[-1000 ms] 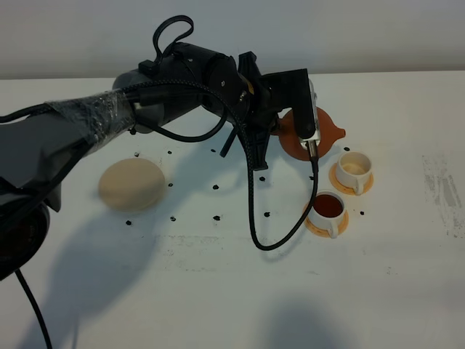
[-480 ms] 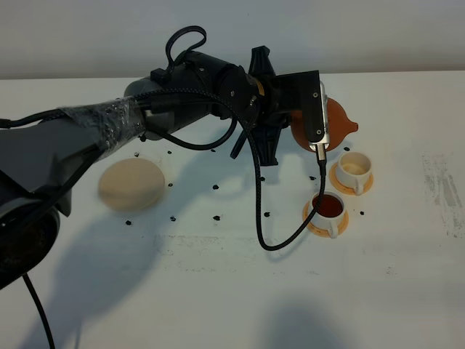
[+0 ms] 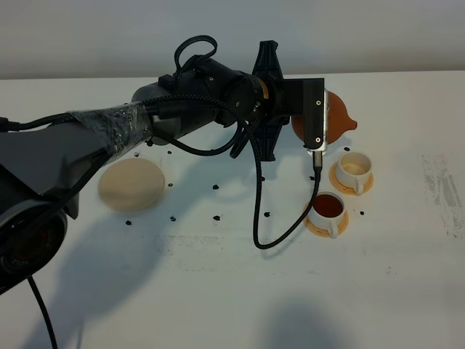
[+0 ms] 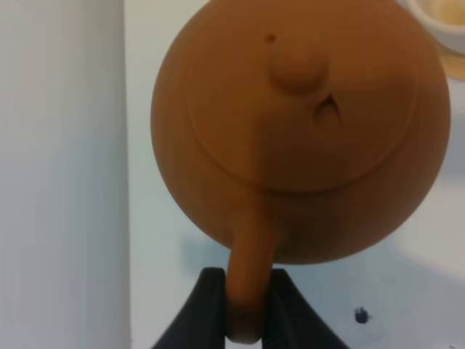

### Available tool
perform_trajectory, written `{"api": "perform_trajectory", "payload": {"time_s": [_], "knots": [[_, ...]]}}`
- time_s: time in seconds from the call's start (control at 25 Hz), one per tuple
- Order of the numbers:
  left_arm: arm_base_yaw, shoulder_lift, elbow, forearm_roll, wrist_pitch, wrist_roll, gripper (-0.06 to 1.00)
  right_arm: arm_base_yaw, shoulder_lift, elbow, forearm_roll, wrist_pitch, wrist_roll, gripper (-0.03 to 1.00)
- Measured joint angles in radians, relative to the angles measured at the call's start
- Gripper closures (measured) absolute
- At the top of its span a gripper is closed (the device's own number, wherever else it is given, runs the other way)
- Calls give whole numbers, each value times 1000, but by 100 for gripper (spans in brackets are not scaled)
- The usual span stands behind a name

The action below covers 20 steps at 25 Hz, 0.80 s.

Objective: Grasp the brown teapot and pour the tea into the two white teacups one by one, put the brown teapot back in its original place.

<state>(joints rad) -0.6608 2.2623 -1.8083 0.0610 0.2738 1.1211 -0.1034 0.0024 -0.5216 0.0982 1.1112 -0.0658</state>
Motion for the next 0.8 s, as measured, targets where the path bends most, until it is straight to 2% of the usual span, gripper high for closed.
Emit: {"api": "perform_trajectory", "payload": {"time_s": [0.8], "knots": [[-18, 26, 0, 28, -38, 212, 85, 0, 0, 0, 0, 0, 0, 75]]}}
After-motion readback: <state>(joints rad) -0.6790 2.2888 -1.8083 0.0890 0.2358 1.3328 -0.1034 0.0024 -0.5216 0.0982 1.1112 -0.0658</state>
